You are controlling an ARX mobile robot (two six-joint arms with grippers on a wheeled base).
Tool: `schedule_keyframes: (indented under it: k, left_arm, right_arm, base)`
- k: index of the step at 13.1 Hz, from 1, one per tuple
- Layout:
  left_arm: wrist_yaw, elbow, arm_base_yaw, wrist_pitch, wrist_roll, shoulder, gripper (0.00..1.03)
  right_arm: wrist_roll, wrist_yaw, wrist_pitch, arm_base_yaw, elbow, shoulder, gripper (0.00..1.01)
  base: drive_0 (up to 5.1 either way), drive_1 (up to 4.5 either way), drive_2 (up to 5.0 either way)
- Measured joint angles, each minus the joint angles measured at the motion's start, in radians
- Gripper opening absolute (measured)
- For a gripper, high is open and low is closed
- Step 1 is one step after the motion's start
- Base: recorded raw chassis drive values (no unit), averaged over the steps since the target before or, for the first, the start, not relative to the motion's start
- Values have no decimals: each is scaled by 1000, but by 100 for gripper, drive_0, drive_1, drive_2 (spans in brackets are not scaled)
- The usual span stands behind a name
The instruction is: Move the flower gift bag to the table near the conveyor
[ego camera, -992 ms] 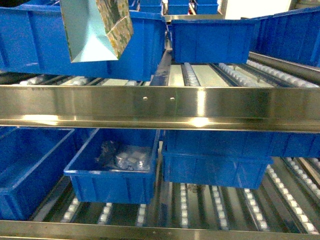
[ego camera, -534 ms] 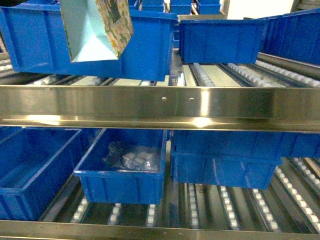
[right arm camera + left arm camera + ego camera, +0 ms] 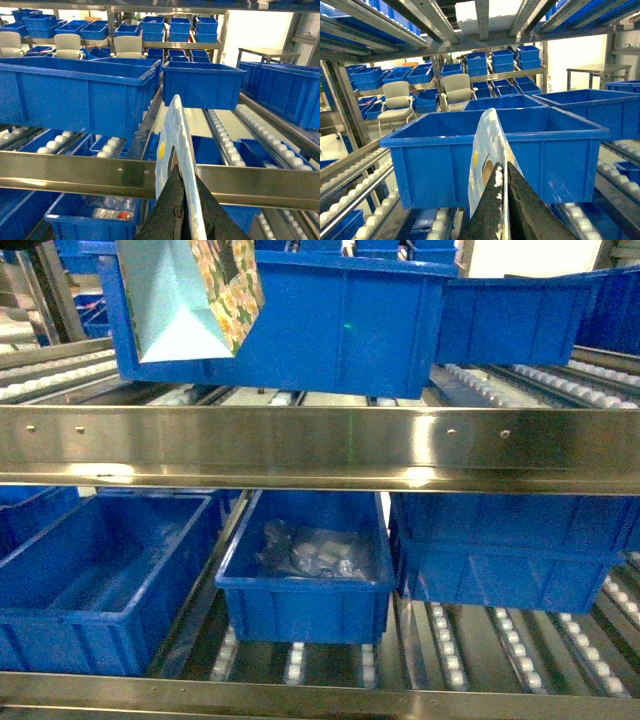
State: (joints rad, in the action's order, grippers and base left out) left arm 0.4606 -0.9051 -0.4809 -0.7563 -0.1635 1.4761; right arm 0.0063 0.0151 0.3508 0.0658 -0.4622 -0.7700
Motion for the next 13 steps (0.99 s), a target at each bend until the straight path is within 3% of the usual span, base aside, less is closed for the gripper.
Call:
schedule_keyframes:
  k: [6, 13]
  left_arm:
    - [0, 0, 0, 7, -1, 0, 2]
    - [0, 0, -1, 6, -2, 0, 2]
  right_arm:
    - [0, 0, -5, 0, 0, 0, 2]
    - [0, 0, -4, 0, 1, 0, 2]
  base:
    - [-446, 73, 403]
    - [-491, 235, 260]
